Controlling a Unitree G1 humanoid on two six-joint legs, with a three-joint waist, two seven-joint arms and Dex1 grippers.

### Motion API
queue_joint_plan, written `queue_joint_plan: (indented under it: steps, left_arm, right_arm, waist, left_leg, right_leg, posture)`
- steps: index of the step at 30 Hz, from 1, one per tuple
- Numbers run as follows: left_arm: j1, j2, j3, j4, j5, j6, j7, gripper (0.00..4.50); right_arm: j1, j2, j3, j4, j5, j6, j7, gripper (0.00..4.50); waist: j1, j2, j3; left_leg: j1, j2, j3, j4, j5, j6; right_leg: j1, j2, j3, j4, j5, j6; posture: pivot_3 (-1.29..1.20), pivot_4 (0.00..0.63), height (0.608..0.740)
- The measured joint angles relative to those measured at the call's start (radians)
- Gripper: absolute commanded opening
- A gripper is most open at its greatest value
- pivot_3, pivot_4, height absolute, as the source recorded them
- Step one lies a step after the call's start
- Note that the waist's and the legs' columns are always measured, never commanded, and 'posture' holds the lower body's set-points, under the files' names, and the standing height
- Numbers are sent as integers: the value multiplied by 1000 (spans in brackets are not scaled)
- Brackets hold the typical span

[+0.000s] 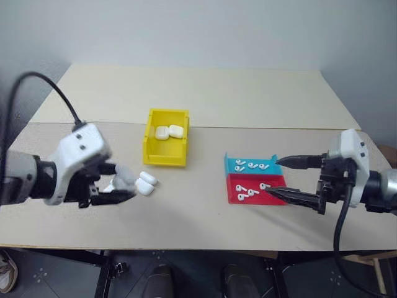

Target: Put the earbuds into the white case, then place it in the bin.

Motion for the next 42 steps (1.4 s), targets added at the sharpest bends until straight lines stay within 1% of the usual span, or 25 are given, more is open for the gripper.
queue_joint_plan:
  steps: [1, 3, 5, 8, 10, 13, 17, 20, 24, 29, 31, 32, 37, 40, 41, 42]
  left_arm:
    - [1, -67, 14, 5, 0, -50, 22, 2880]
    - [4, -169, 20, 15, -5, -127, 56, 2880]
    - [4, -246, 16, 27, -6, -208, 80, 2880]
    - [-3, -324, -20, 76, -7, -303, 86, 2880]
    - [-25, -384, -75, 142, 7, -397, 77, 2880]
    - [-64, -400, -142, 229, 28, -495, 17, 2880]
    - [-144, -409, -228, 359, 26, -583, -128, 2880]
    - [-189, -450, -283, 463, 29, -651, -223, 2880]
    - [-197, -482, -343, 527, 39, -741, -338, 2880]
    - [-250, -532, -422, 579, 60, -843, -455, 2880]
    - [-273, -546, -446, 605, 77, -880, -495, 2880]
    - [-279, -552, -455, 608, 80, -892, -504, 2880]
    - [-308, -582, -488, 625, 103, -945, -535, 2880]
    - [-310, -612, -512, 624, 122, -969, -531, 2880]
    - [-310, -619, -520, 624, 126, -973, -528, 2880]
    - [-310, -624, -522, 624, 131, -976, -521, 2880]
  right_arm:
    - [0, -1, 0, 9, -9, 0, 9, 4500]
    - [3, -5, -5, 20, -22, 0, 24, 4500]
    - [4, -7, -16, 31, -33, 0, 34, 4500]
    - [5, -9, -38, 39, -41, 1, 35, 4500]
    - [3, -9, -44, 44, -46, 2, 28, 4500]
    - [3, -9, -50, 46, -51, 3, 18, 4500]
    - [5, -9, -58, 45, -55, 3, 16, 4500]
    - [3, -9, -55, 44, -57, 9, 8, 4500]
    - [-9, -22, -25, 44, -61, 35, 5, 4500]
    - [-113, -59, 104, 54, -98, 78, -6, 4500]
    - [-192, -75, 193, 84, -135, 90, 1, 4500]
    - [-214, -80, 218, 95, -153, 91, 7, 4500]
    - [-379, -110, 437, 169, -314, 63, 103, 4500]
    - [-471, -110, 560, 232, -417, 16, 197, 3895]
    - [-485, -110, 588, 249, -449, -5, 227, 3616]
    - [-504, -108, 614, 265, -474, -16, 253, 3228]
  waist:
    - [1, 0, 0]
    - [1, 0, 0]
    - [0, 0, 0]
    - [0, 0, 0]
    - [0, 1, -1]
    - [0, 1, -1]
    - [0, 1, -1]
    - [-2, 1, -1]
    - [-5, 1, -1]
    - [-3, 1, -1]
    - [-6, 1, -1]
    - [-6, 1, -1]
    - [-8, 2, -1]
    - [-9, 2, -2]
    - [-9, 2, -2]
    - [-9, 2, -2]
  left_leg:
    - [0, 0, 0, 0, 0, 0]
    - [0, 0, 0, 1, 0, 0]
    - [0, 0, 0, 1, 0, 0]
    - [1, 0, 0, 1, 0, 0]
    - [1, 0, 0, 1, 0, 0]
    - [1, 0, 0, 1, 0, 0]
    - [1, 0, 0, 1, 0, 0]
    - [1, 0, 0, 1, 0, 0]
    - [0, 0, 0, 1, 0, 0]
    - [0, 0, 0, 2, 0, 0]
    - [0, 0, 0, 2, 0, 0]
    - [0, 0, -1, 2, 0, 0]
    - [-1, 0, 0, 2, 0, 1]
    - [-1, 0, 0, 2, 0, 1]
    - [-1, 0, 0, 2, 0, 1]
    - [-2, 0, 0, 2, 0, 1]
  right_leg:
    - [0, 0, 0, 0, 0, 0]
    - [0, 0, 0, 0, 0, 0]
    - [1, 0, 0, 0, 0, 0]
    - [1, 0, 0, 1, 0, 0]
    - [2, 0, 0, 1, 0, 0]
    - [1, 0, 0, 1, 0, 0]
    - [1, 0, 0, 0, 0, 0]
    - [1, 0, 0, 0, 0, 0]
    - [1, 0, 0, 0, 0, 0]
    - [1, 0, 0, 0, 0, 0]
    - [1, 0, 0, 0, 0, 0]
    - [1, 0, 0, 0, 0, 0]
    - [0, 0, 0, 0, 0, 0]
    - [-1, 0, 0, 0, 0, 0]
    - [-1, 0, 0, 0, 0, 0]
    - [-1, 0, 0, 0, 0, 0]
  posture:
    - [0, 150, 740]
    - [0, 150, 740]
    - [0, 150, 740]
    - [0, 150, 740]
    - [0, 150, 740]
    - [0, 150, 740]
    - [0, 150, 740]
    - [0, 150, 740]
    - [0, 150, 740]
    - [0, 150, 740]
    - [0, 150, 740]
    - [0, 150, 740]
    - [0, 150, 740]
    - [0, 150, 740]
    - [0, 150, 740]
    - [0, 150, 740]
